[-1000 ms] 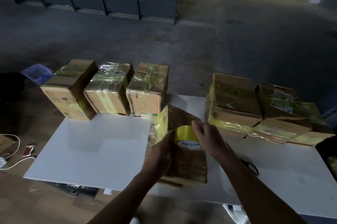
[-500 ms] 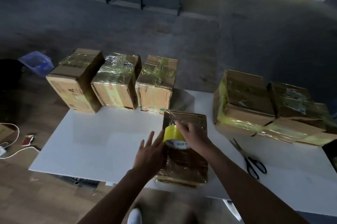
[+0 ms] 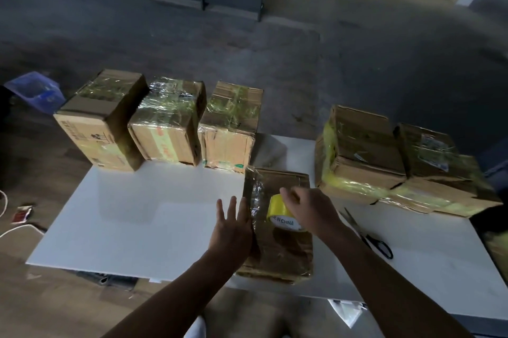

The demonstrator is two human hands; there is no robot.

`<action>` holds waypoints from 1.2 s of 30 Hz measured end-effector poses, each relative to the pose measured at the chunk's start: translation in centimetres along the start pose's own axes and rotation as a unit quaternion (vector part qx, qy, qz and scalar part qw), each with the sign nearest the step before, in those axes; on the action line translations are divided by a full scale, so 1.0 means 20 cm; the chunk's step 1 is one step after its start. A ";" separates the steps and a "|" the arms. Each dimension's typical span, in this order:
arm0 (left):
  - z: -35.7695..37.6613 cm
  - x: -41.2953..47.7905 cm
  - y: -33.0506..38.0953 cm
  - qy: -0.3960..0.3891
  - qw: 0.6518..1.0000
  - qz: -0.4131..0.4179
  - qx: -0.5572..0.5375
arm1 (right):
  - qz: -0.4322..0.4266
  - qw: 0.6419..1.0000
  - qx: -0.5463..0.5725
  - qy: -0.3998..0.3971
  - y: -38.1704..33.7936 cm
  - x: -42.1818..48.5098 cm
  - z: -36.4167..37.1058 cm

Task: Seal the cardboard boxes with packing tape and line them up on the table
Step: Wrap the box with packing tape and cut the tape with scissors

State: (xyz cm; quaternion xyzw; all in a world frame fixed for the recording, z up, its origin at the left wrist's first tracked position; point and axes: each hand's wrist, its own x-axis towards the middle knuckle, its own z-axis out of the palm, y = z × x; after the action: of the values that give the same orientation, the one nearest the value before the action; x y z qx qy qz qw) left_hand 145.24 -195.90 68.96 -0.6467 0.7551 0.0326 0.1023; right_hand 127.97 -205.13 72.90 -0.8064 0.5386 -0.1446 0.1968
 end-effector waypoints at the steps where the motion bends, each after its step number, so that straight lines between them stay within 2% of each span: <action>1: -0.02 0.01 0.02 0.000 1.000 0.004 -0.010 | 0.000 1.000 0.000 0.007 0.00 0.00 0.01; 3: -0.03 0.02 0.05 0.021 0.998 0.029 -0.042 | 0.006 1.000 0.017 0.007 0.00 0.00 0.01; 5: -0.02 0.02 0.07 0.003 0.996 0.030 -0.082 | 0.016 0.999 0.034 -0.006 -0.01 -0.01 0.01; 9: 0.01 0.02 0.08 -0.041 0.997 0.025 -0.054 | 0.019 0.997 0.064 -0.025 -0.04 -0.01 0.03; 14: 0.00 0.03 0.06 -0.067 0.997 0.031 -0.023 | 0.068 0.972 0.217 -0.049 0.06 -0.06 0.03; 18: 0.01 0.03 0.09 -0.057 0.998 0.017 -0.012 | 0.038 0.984 0.160 -0.067 0.05 -0.06 -0.04; 25: -0.04 0.05 0.14 -0.050 0.999 0.002 -0.004 | 0.033 0.997 0.063 0.007 0.07 -0.08 -0.09; 28: -0.03 0.07 0.19 0.030 0.998 0.012 -0.062 | 0.019 0.999 0.043 0.024 0.05 -0.08 -0.08; 29: -0.01 0.07 0.20 0.047 0.995 0.026 -0.080 | 0.022 0.998 0.044 0.025 0.05 -0.08 -0.08; 32: 0.05 0.06 0.22 0.002 0.992 0.049 -0.117 | 0.031 0.996 0.082 0.025 0.06 -0.08 -0.06; 36: 0.06 0.07 0.22 0.000 0.991 0.053 -0.124 | 0.056 0.980 0.192 0.000 0.12 -0.11 -0.04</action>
State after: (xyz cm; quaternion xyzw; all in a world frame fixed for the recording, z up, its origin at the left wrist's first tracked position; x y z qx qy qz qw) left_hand 140.89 -196.43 67.10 -0.6133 0.7786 0.1314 0.0200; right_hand 124.73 -204.00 72.46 -0.7225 0.5449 -0.2337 0.3555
